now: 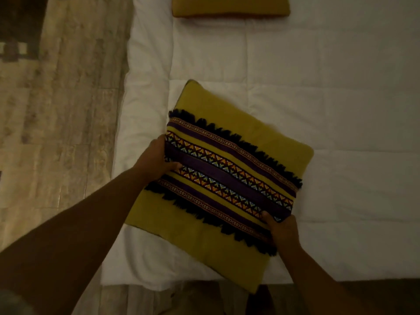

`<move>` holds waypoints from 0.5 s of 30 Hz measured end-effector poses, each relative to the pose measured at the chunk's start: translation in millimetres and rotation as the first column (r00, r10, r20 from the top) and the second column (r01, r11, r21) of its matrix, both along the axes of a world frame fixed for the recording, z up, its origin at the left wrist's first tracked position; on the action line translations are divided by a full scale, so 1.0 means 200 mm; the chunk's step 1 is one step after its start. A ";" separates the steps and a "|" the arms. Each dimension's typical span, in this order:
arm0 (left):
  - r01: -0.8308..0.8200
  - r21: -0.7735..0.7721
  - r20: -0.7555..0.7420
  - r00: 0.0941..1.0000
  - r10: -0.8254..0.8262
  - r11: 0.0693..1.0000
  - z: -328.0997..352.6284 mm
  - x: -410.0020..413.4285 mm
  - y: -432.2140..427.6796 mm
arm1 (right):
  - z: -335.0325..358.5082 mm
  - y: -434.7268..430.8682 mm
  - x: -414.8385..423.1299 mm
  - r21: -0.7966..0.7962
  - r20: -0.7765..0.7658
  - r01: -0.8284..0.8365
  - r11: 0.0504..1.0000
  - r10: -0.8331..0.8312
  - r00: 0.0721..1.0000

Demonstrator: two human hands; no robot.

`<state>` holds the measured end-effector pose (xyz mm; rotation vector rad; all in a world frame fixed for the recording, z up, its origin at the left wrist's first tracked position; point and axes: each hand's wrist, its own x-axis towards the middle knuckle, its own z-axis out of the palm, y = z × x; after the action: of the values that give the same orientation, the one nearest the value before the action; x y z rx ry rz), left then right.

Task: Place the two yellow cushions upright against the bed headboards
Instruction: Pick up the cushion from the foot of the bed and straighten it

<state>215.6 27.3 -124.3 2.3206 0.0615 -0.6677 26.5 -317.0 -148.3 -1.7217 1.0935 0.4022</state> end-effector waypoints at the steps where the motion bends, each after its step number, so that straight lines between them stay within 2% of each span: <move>1: 0.040 0.017 0.005 0.999 -0.040 0.999 0.00 0.06 -0.03 | 0.00 0.03 -0.03 0.003 -0.001 0.032 0.999 -0.032 1.000; 7: 0.231 0.124 0.071 0.968 -0.240 0.965 0.04 0.40 -0.19 | -0.03 0.21 -0.07 -0.011 0.021 0.229 0.973 -0.229 0.973; 11: 0.319 0.178 0.089 0.937 -0.338 0.931 0.04 0.56 -0.29 | -0.03 0.35 -0.07 -0.025 0.018 0.415 0.909 -0.415 0.910; 15: 0.391 0.208 0.034 0.913 -0.406 0.897 -0.05 0.61 -0.40 | -0.08 0.42 -0.10 -0.031 -0.054 0.546 0.837 -0.547 0.836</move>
<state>337.0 -53.3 -134.1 2.5758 -0.4148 -0.8009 7.0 -233.4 -165.0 -1.3300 1.5736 0.0814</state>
